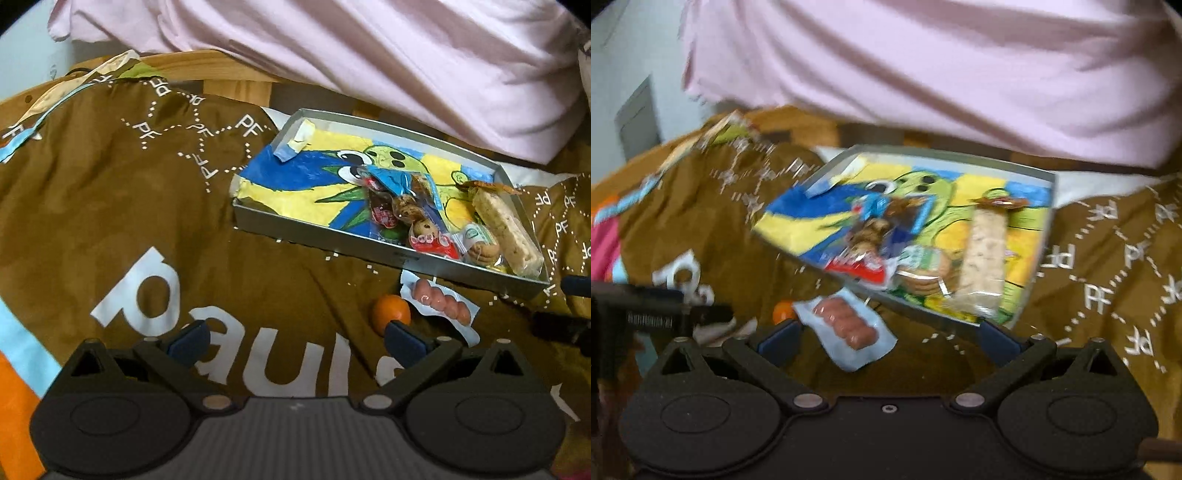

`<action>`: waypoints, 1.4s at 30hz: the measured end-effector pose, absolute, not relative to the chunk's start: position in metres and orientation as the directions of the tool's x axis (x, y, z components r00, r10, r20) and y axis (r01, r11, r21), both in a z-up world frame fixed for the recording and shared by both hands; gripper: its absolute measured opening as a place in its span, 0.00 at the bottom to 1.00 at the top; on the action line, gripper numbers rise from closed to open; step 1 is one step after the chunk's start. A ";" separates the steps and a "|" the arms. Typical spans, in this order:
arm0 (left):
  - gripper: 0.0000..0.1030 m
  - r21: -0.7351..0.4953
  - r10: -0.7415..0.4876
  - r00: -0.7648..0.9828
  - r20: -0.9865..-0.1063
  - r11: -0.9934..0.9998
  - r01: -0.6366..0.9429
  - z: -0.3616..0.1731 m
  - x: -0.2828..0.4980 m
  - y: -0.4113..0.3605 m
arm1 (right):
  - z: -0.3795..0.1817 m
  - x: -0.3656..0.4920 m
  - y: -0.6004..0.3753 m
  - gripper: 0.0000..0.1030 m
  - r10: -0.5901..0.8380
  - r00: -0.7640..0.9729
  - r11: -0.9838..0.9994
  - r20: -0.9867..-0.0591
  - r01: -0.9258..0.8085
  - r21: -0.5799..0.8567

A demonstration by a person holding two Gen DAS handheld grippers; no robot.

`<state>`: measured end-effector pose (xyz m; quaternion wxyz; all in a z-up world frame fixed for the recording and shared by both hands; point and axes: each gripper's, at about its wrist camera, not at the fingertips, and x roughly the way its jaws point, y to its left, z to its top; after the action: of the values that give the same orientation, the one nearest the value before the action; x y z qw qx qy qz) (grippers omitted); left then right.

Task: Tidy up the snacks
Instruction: 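Move the left tool toward the mandarin orange while the right tool approaches the sausage pack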

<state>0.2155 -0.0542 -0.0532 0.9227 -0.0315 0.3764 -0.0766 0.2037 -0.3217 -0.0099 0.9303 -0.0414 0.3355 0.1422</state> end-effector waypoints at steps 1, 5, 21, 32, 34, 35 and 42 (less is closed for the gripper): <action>1.00 -0.114 -0.167 0.702 -0.692 0.986 0.122 -0.055 0.216 -0.055 | -0.012 0.205 -0.319 0.99 0.234 0.730 0.953 -0.641 -0.304 0.003; 1.00 -0.103 -0.167 0.701 -0.693 0.986 0.133 -0.058 0.218 -0.060 | -0.015 0.210 -0.317 0.99 0.237 0.731 0.949 -0.640 -0.314 -0.007; 1.00 -0.134 -0.305 0.646 -0.700 0.944 0.300 -0.071 0.249 -0.080 | -0.050 0.236 -0.292 0.86 0.273 0.662 0.912 -0.698 -0.409 -0.031; 0.99 -0.133 -0.298 0.659 -0.691 0.948 0.289 -0.074 0.249 -0.076 | -0.074 0.257 -0.276 0.65 0.232 0.663 0.892 -0.712 -0.437 -0.116; 0.99 -0.131 -0.301 0.661 -0.687 0.947 0.295 -0.074 0.248 -0.077 | -0.074 0.255 -0.275 0.58 0.240 0.666 0.887 -0.707 -0.446 -0.120; 0.99 -0.130 -0.304 0.662 -0.685 0.945 0.300 -0.074 0.247 -0.078 | -0.074 0.253 -0.273 0.57 0.238 0.670 0.884 -0.703 -0.450 -0.130; 0.95 -0.080 -0.333 0.681 -0.653 0.924 0.375 -0.072 0.238 -0.088 | -0.071 0.243 -0.270 0.44 0.228 0.682 0.862 -0.694 -0.474 -0.182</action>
<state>0.2376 -0.0877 -0.0717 0.9163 0.0302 0.3497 -0.1930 0.2431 -0.2704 -0.0709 0.9000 -0.1764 0.3476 0.1950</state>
